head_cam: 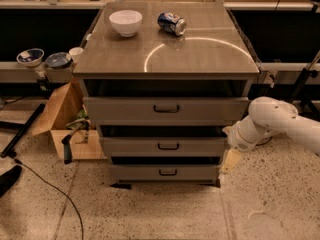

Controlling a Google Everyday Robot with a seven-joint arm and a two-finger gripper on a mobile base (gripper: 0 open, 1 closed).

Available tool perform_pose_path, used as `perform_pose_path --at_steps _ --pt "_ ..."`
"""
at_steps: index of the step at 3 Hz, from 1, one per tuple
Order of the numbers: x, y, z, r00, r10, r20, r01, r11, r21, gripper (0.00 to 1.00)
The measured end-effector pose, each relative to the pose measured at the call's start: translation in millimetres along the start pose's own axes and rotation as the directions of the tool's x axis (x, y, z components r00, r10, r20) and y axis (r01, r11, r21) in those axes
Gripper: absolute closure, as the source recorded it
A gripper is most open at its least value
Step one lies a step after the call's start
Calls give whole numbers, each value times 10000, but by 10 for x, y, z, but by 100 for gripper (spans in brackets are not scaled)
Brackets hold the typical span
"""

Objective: Open middle drawer

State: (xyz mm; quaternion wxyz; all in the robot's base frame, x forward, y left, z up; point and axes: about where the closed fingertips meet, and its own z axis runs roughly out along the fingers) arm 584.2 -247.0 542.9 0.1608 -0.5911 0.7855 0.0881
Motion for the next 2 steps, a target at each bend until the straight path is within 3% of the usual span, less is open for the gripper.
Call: perform_pose_path --at_steps 1,2 --pt "57 -128 194 9998 140 167 -138 9999 -91 0" --pt "190 -329 534 9968 672 438 -657 9973 -333 0"
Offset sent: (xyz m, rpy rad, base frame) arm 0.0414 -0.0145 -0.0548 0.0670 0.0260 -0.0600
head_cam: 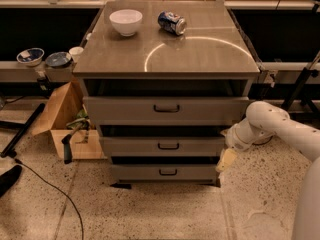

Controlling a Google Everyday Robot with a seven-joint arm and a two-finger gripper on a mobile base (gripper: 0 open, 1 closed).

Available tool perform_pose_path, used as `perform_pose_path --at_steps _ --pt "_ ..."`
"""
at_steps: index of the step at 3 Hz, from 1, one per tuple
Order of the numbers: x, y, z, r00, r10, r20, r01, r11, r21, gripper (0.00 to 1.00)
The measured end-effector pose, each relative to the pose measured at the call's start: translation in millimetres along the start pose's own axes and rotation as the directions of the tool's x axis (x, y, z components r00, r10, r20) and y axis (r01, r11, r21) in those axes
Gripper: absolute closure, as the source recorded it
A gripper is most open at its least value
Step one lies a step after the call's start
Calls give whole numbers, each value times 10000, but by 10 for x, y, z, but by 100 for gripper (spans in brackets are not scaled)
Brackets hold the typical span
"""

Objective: Open middle drawer

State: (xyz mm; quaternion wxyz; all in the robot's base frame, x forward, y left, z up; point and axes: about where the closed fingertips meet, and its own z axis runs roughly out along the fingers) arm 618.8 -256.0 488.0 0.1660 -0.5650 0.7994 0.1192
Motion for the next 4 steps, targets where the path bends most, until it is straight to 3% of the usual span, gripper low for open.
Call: perform_pose_path --at_steps 4 --pt "91 -181 410 9970 621 466 -616 9980 -114 0"
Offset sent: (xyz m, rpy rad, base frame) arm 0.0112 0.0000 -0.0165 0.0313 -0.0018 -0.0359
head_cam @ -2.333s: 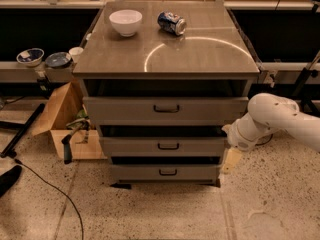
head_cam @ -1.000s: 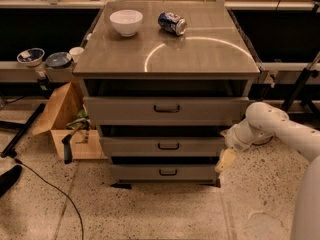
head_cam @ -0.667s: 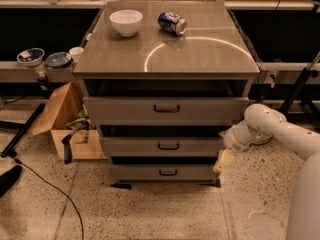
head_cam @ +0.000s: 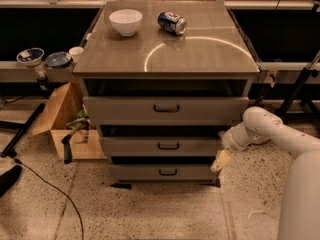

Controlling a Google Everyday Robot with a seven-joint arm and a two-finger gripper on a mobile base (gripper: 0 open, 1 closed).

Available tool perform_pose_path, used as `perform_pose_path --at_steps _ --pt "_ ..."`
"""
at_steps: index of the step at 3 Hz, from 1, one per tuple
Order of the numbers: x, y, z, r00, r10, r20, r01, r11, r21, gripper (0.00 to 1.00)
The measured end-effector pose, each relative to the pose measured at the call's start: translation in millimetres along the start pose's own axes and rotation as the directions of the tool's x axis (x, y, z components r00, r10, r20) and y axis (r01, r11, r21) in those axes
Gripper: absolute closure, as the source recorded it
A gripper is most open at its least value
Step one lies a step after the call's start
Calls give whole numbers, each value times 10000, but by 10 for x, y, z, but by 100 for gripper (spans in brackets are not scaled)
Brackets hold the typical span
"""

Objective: Open middle drawer

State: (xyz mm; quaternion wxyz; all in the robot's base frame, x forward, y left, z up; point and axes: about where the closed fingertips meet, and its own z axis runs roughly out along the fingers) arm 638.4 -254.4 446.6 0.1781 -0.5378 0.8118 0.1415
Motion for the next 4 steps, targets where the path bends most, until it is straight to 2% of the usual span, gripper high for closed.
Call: perform_pose_path --at_steps 1,2,3,4 --pt "2 -26 62 10000 19 7 -19 9999 -109 0" --pt "-35 -203 167 10000 70 16 -70 9997 -243 0" --pt "-27 -209 289 9999 107 -20 -108 9982 -582 0" --pt "-27 -208 290 9999 107 -20 -108 9982 -584 0"
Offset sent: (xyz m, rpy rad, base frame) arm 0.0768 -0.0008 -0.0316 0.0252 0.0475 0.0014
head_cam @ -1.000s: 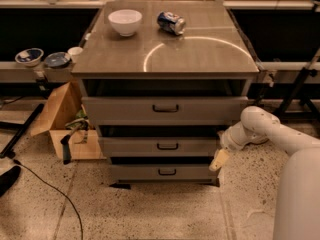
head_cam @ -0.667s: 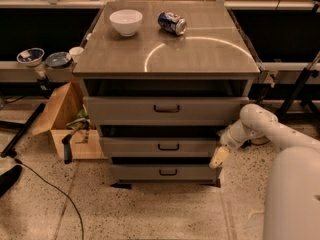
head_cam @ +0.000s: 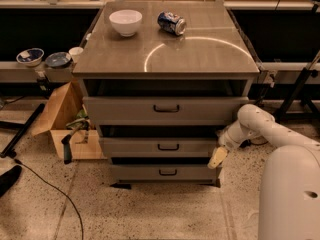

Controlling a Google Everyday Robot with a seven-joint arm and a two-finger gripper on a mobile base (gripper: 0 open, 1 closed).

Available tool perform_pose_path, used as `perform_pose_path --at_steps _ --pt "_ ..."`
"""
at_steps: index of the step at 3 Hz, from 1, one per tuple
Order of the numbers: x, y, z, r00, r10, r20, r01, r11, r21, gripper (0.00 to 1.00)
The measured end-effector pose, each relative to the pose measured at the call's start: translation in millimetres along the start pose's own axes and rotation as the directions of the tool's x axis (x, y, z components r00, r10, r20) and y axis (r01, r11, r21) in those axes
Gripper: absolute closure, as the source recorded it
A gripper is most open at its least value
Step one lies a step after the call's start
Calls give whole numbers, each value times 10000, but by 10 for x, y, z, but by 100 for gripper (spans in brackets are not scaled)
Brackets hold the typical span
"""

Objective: Open middle drawer

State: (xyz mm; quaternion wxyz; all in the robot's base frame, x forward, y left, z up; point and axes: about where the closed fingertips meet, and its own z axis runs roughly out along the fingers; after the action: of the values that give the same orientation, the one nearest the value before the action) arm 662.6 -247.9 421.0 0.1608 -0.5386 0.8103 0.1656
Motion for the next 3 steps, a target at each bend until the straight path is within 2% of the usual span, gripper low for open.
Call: perform_pose_path --at_steps 3 --pt "37 96 -27 9998 119 -145 -123 9995 -296 0"
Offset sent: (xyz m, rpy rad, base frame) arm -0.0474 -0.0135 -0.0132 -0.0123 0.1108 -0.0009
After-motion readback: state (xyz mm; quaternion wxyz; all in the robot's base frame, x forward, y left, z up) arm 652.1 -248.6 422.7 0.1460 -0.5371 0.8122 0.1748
